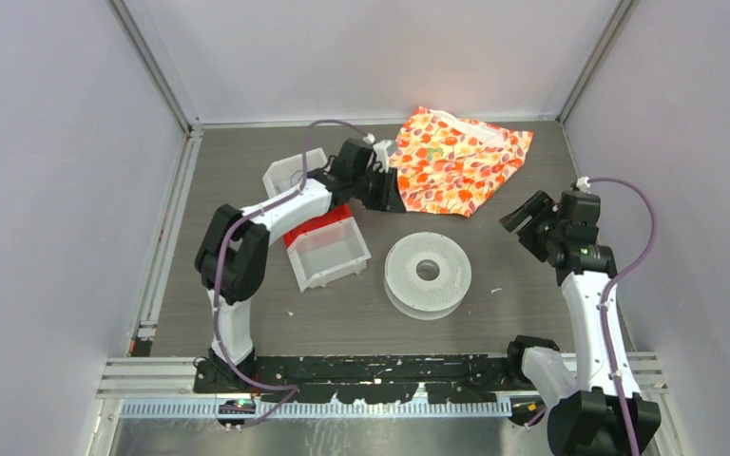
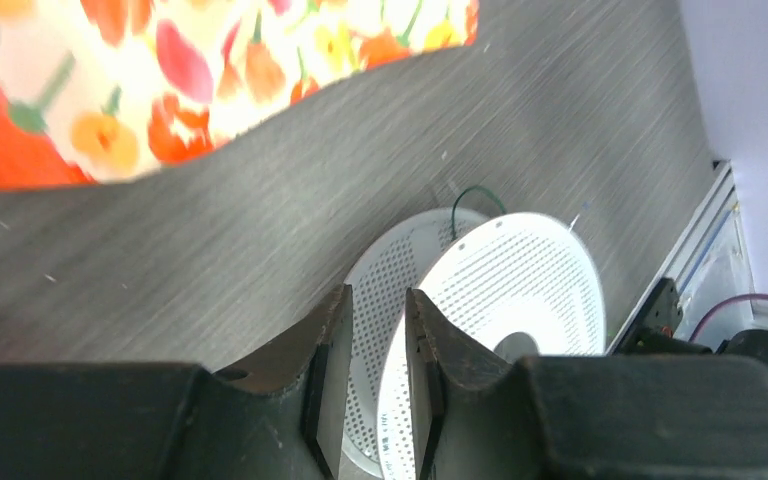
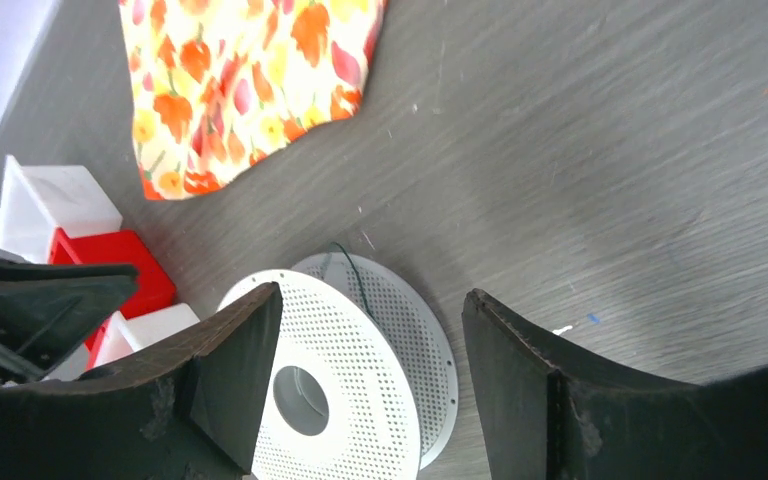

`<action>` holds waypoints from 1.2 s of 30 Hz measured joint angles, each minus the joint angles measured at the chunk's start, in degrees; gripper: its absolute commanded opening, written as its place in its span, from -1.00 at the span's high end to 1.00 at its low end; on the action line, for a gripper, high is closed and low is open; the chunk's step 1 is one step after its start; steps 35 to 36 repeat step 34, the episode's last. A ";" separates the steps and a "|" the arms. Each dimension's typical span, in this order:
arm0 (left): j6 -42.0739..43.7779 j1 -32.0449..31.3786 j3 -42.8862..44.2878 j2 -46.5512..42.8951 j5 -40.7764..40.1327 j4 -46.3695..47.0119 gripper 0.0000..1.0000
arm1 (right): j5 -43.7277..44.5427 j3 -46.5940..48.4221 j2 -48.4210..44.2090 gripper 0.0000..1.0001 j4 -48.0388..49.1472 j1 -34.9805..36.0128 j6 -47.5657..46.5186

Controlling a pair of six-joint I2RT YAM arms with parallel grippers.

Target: Wrap the cables

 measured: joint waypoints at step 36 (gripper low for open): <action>0.92 0.59 1.14 -31.06 -47.78 -39.01 0.47 | 33.20 37.18 6.01 -0.99 -33.22 0.00 -11.30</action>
